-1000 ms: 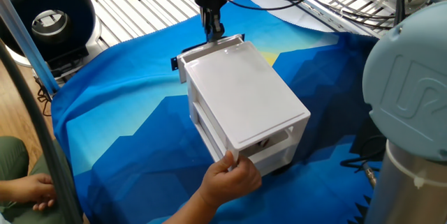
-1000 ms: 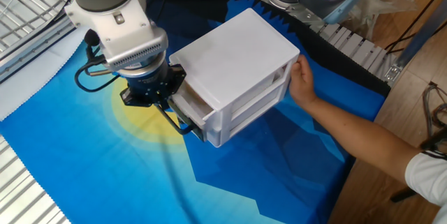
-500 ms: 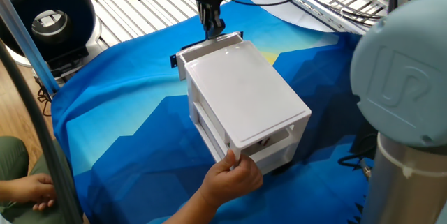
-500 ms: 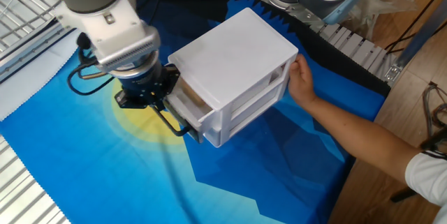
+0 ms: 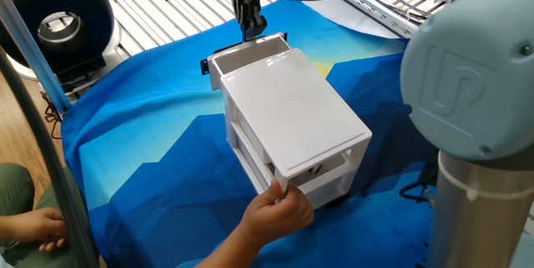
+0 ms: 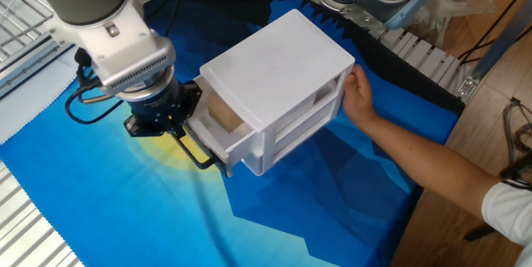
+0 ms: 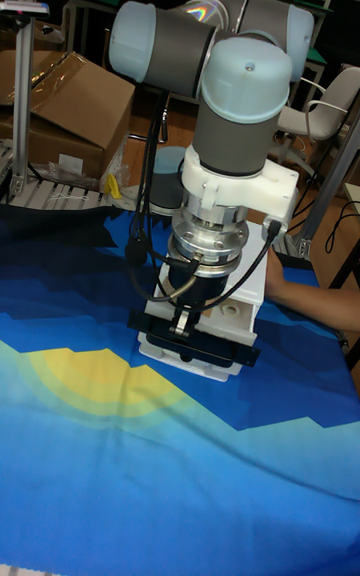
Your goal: Take something out of a drawer
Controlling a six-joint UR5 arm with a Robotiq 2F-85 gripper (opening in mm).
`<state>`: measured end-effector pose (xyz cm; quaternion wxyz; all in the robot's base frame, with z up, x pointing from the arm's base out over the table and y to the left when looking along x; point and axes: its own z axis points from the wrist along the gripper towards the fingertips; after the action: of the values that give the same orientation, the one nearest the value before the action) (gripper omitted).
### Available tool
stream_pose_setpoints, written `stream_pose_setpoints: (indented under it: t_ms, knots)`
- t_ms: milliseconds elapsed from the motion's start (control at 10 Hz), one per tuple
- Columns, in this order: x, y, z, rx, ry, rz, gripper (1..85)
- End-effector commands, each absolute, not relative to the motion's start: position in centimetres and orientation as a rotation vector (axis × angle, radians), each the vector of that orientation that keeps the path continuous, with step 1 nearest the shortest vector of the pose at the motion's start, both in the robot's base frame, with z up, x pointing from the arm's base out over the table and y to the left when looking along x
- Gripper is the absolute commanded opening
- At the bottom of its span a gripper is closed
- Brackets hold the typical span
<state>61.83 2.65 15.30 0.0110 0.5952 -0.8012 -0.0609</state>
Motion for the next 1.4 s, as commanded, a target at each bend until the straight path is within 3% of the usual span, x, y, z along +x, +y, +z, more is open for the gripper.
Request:
stream_pose_setpoints:
  t_ms: [0, 800, 1300]
  knots:
    - [61.4, 2.9, 15.6, 1.799, -2.505, -0.230, 1.3]
    - [60.7, 5.0, 16.0, 1.619, -2.623, -0.352, 1.3]
    - [64.2, 3.5, 14.3, 1.749, -2.552, -0.314, 1.3]
